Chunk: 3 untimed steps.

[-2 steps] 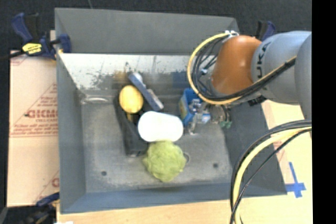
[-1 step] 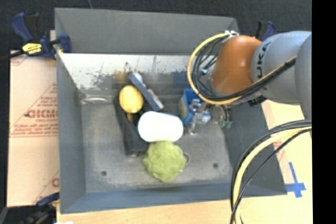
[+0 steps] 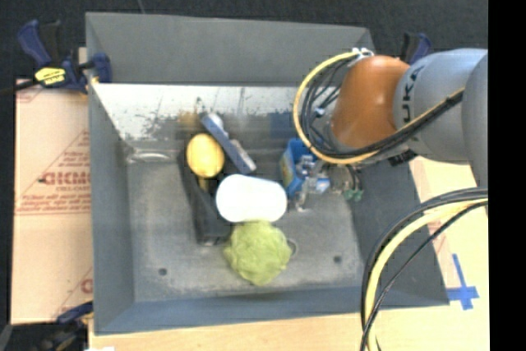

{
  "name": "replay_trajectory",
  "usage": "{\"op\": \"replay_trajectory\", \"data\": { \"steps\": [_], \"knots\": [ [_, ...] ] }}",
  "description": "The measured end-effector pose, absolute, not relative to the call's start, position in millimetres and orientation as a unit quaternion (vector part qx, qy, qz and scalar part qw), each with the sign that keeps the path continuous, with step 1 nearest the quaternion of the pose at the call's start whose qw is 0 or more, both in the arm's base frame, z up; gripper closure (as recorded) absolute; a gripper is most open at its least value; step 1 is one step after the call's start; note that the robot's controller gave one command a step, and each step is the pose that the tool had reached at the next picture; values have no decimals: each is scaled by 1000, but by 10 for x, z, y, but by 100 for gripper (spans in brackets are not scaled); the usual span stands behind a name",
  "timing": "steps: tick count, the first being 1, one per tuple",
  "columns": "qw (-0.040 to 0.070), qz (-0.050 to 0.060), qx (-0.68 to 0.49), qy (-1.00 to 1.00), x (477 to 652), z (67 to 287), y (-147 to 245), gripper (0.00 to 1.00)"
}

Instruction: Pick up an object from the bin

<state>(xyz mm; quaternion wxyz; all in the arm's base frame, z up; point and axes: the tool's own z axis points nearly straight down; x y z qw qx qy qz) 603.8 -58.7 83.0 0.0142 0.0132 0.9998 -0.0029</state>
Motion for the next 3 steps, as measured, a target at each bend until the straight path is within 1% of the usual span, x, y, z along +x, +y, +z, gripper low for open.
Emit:
{"op": "replay_trajectory", "data": {
  "steps": [1,2,3],
  "knots": [
    [13,-3,14,1000,6071,1796,-579,100],
    [14,-4,5,1000,5956,2561,-487,100],
    [11,-3,20,1000,6029,2003,-683,100]
  ]
}}
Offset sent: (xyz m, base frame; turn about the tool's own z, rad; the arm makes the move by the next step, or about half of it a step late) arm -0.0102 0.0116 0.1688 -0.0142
